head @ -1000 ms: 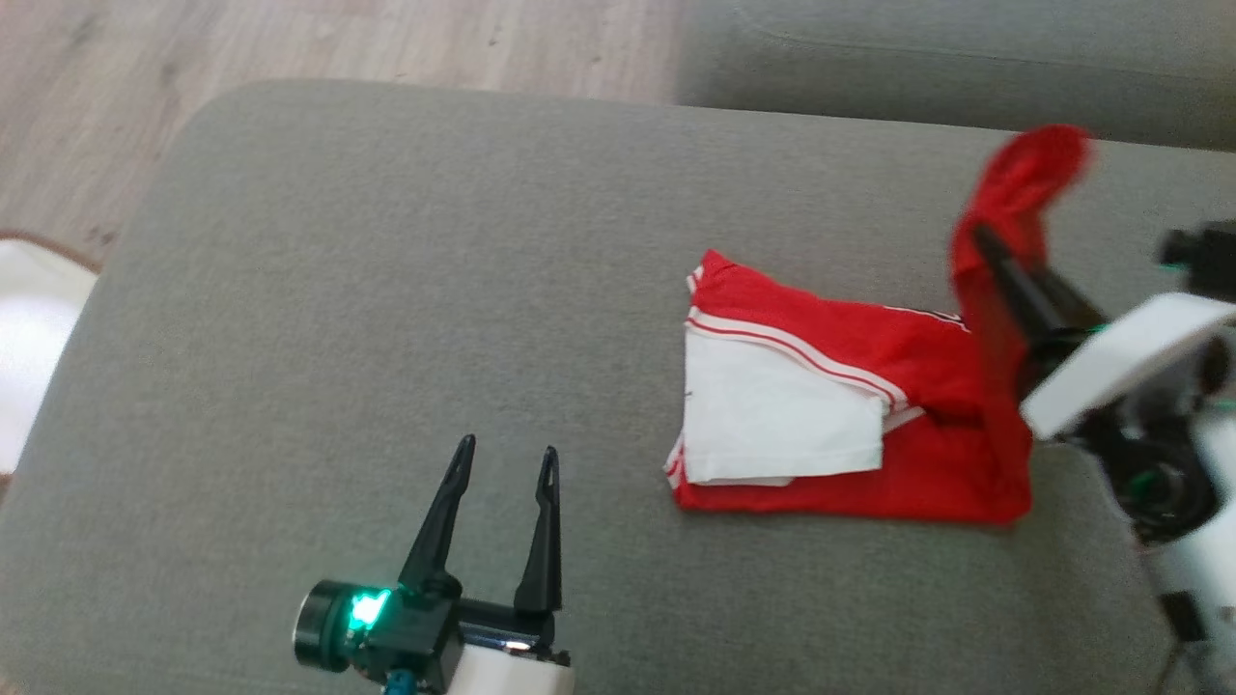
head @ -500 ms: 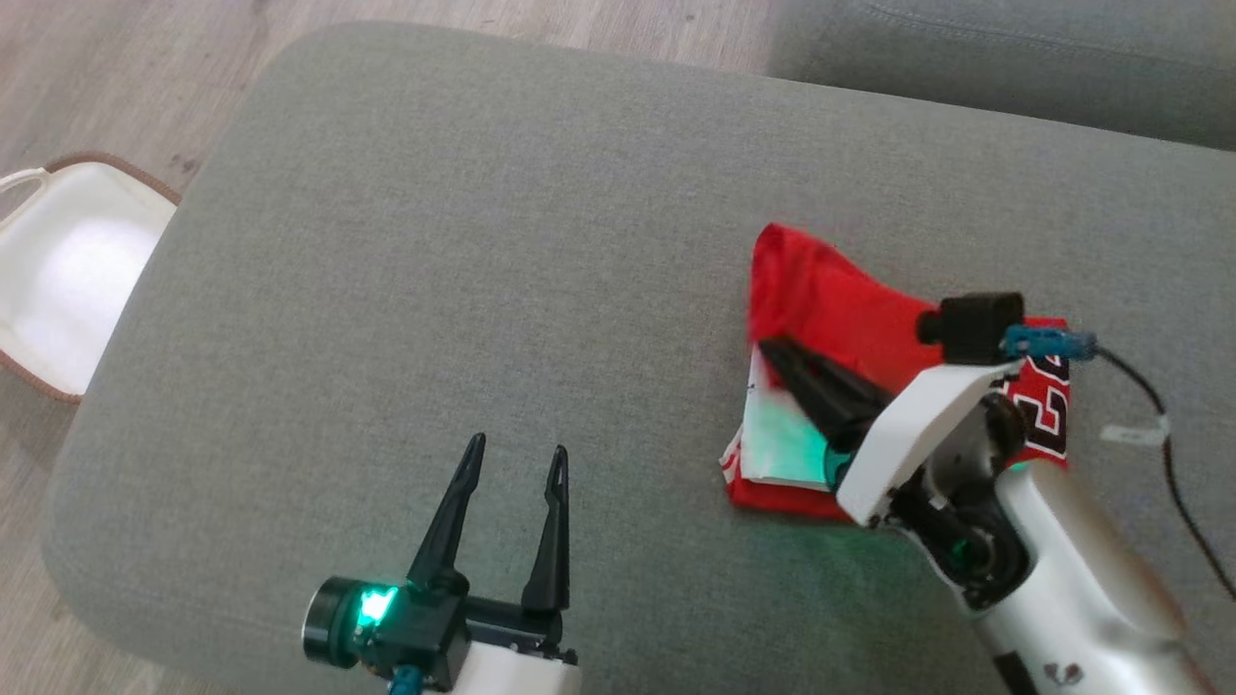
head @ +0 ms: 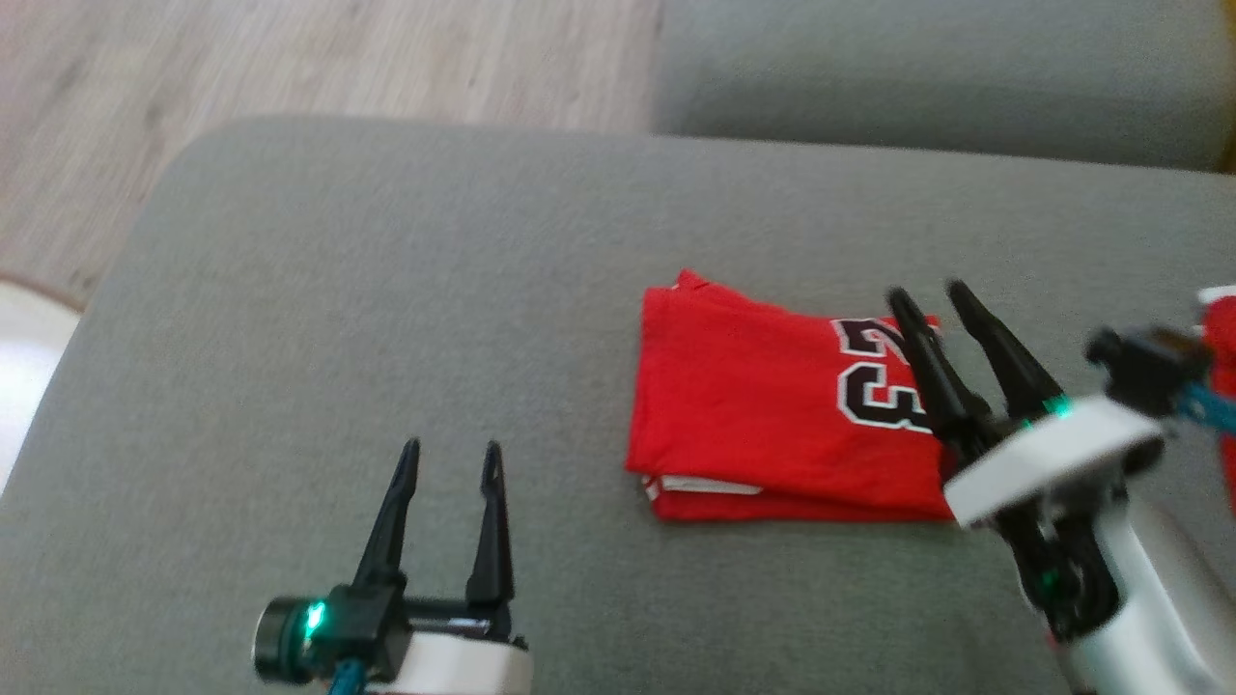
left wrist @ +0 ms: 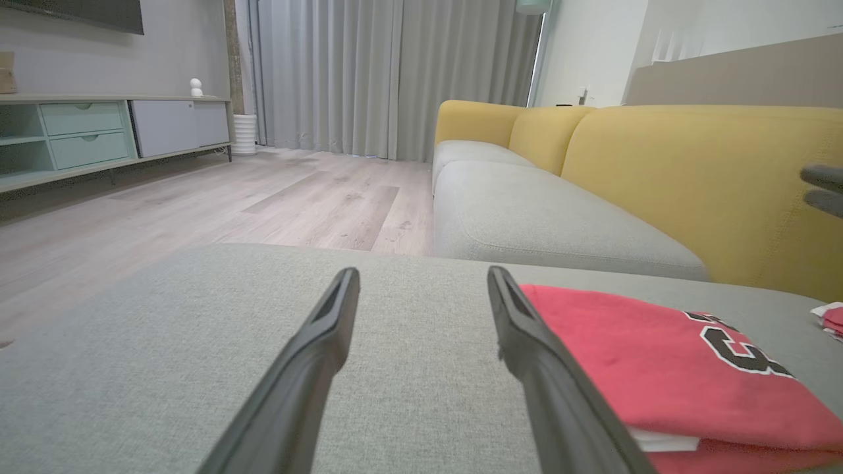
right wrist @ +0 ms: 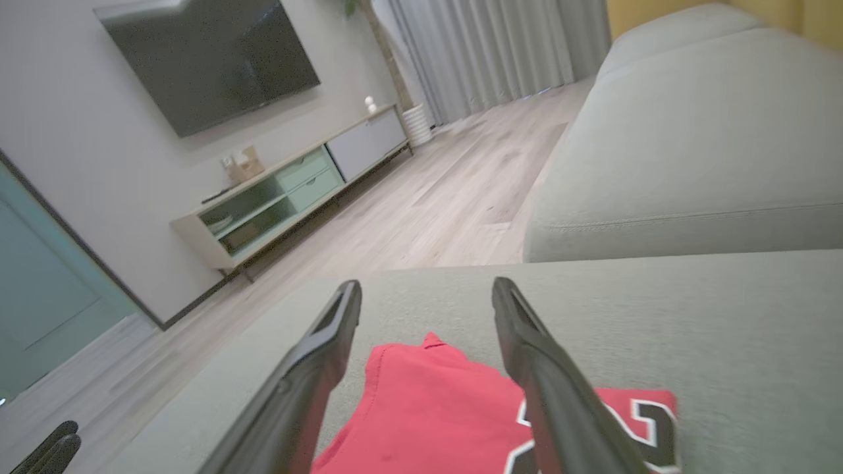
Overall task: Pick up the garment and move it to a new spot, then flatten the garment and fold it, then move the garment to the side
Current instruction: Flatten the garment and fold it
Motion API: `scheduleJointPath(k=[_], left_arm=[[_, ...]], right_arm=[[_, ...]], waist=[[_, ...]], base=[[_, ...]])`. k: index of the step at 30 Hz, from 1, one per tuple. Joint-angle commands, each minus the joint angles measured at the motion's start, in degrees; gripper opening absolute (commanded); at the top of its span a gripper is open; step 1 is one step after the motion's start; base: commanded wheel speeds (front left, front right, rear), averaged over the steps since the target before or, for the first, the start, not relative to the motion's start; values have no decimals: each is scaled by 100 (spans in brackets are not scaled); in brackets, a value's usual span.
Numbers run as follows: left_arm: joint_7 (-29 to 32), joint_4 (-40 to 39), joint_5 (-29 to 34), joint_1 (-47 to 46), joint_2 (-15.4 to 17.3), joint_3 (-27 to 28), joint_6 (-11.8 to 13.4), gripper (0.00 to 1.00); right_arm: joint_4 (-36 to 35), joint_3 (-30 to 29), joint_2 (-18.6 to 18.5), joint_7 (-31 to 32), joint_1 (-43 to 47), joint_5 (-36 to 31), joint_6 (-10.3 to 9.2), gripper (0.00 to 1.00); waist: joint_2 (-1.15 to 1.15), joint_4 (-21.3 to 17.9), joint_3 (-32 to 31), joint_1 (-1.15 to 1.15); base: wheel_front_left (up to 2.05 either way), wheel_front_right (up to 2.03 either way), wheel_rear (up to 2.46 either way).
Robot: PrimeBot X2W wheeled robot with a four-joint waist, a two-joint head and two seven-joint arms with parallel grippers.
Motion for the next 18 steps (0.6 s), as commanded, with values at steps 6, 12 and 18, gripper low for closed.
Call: scheduleJointPath(k=[6,12,18], left_arm=[[-53,-113,-27,193,-6,410,8,100],[-53,-142,42,450,29,574,-8,100],[-53,-180,193,792,56,739,-38,100]], right_arm=[[-108,-420,51,-978,647,-262,21,100],[144,-607,38,-1738,1341,-947,21,100],[207,-740,111,-1949,1848,-1930,21,100]], waist=[[0,-640,-574,0],[0,-894,-778,0],[0,-951,-935,0]], base=[[0,0,0],[0,0,0],[0,0,0]])
